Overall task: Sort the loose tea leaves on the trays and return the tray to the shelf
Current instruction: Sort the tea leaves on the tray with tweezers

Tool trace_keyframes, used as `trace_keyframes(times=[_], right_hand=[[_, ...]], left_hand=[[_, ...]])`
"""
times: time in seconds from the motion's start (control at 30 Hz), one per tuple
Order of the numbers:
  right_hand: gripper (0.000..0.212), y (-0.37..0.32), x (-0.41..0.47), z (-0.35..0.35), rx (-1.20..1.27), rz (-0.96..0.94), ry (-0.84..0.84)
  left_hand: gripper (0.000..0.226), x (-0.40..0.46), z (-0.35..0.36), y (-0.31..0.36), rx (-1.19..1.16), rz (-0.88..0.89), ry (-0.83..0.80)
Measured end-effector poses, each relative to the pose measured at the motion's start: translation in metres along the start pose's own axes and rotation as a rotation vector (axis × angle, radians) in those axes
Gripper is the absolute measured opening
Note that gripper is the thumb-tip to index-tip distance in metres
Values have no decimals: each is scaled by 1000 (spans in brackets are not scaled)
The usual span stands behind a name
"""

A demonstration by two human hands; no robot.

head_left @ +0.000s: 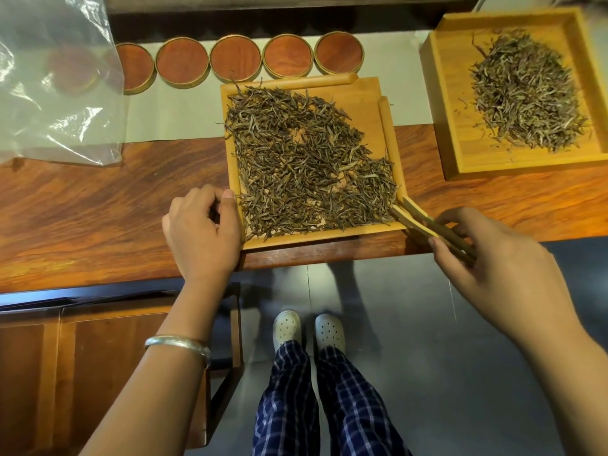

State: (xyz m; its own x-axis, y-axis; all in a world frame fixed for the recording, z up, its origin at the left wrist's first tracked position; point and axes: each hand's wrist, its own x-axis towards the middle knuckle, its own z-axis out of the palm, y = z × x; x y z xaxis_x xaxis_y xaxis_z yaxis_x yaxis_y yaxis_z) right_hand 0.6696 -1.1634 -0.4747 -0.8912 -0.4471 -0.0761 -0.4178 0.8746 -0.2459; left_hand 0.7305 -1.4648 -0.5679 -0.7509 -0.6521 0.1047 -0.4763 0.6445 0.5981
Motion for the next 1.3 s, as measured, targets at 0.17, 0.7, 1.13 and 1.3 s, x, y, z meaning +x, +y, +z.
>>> trace_keyframes(times=[0.17, 0.7, 1.13, 1.3], right_hand=[[20, -17, 26, 1, 53, -56, 23], [21, -51, 78, 8, -38, -177, 18], [21, -47, 84, 9, 27, -157, 42], [22, -41, 104, 19, 10, -170, 62]], left_hand=[[30, 0, 0, -1, 9, 7, 1], [31, 0, -4, 2, 38, 21, -26], [34, 1, -4, 3, 27, 0, -44], [34, 1, -4, 3, 26, 0, -43]])
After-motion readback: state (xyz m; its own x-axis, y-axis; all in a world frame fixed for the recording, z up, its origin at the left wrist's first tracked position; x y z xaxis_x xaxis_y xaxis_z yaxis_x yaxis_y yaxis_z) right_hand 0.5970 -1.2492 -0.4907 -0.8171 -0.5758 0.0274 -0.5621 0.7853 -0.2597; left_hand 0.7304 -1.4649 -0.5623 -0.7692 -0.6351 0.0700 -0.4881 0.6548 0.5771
